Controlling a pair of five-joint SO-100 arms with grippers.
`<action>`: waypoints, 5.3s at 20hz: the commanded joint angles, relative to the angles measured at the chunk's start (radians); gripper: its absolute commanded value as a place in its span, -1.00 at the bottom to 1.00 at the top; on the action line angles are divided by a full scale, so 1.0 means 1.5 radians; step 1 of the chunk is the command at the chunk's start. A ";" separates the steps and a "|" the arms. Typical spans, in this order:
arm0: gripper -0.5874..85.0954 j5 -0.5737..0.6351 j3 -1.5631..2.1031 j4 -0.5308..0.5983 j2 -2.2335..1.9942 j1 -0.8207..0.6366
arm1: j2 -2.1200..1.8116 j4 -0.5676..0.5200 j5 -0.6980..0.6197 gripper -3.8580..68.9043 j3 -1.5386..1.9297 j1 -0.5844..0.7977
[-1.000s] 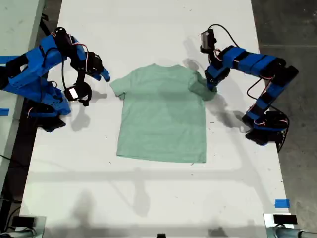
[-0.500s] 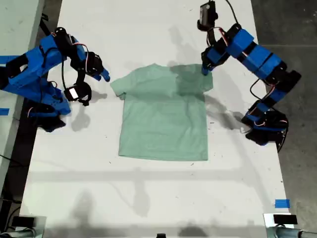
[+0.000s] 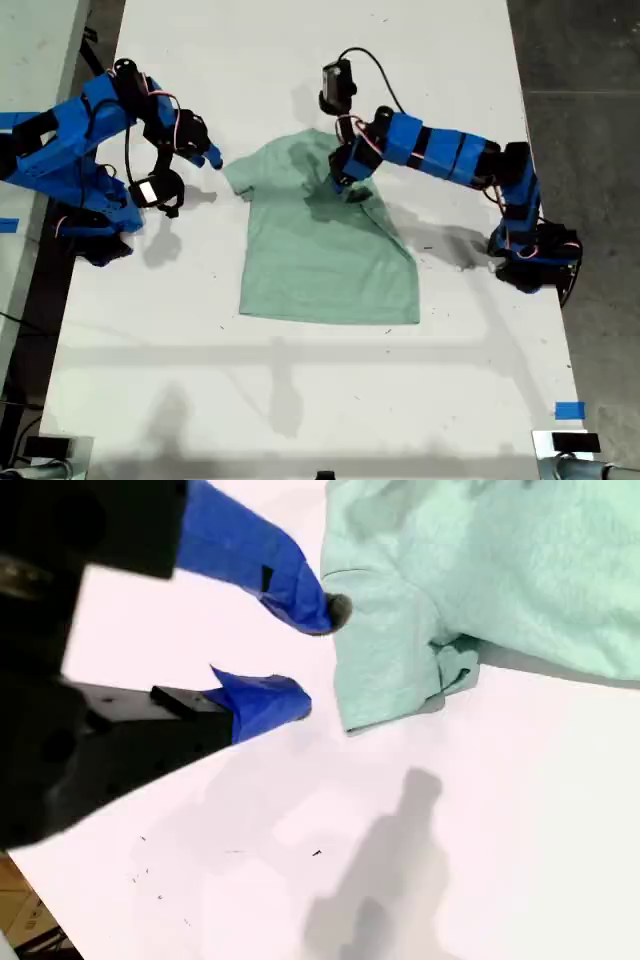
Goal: Fold tshirt
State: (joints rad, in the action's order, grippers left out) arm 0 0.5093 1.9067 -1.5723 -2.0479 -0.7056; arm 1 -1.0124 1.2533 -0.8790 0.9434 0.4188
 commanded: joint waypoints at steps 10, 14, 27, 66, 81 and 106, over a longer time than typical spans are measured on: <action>-0.47 -0.030 0.009 0.018 -0.017 0.022 | -0.089 -0.024 0.004 -0.12 -0.070 -0.021; -0.50 -0.030 0.009 0.013 -0.048 0.016 | -0.312 0.115 -0.044 -0.20 -0.015 0.013; -0.34 -0.005 0.060 0.177 0.169 -0.081 | -0.441 0.206 -0.044 -0.42 0.106 -0.019; -0.98 -0.067 -0.688 0.049 0.691 0.027 | -0.575 0.154 -0.001 -0.48 0.300 -0.044; -0.23 -0.082 -0.445 -0.059 0.366 0.076 | -0.641 0.134 0.018 -0.45 0.459 -0.065; -0.72 -0.326 0.029 0.135 0.159 0.320 | -0.337 -0.220 0.184 -0.26 0.679 -0.207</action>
State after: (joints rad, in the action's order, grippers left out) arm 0 0.0215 1.9543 -1.3837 -1.8055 -0.2286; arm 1 -1.5493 0.8958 -0.6090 2.0739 0.1227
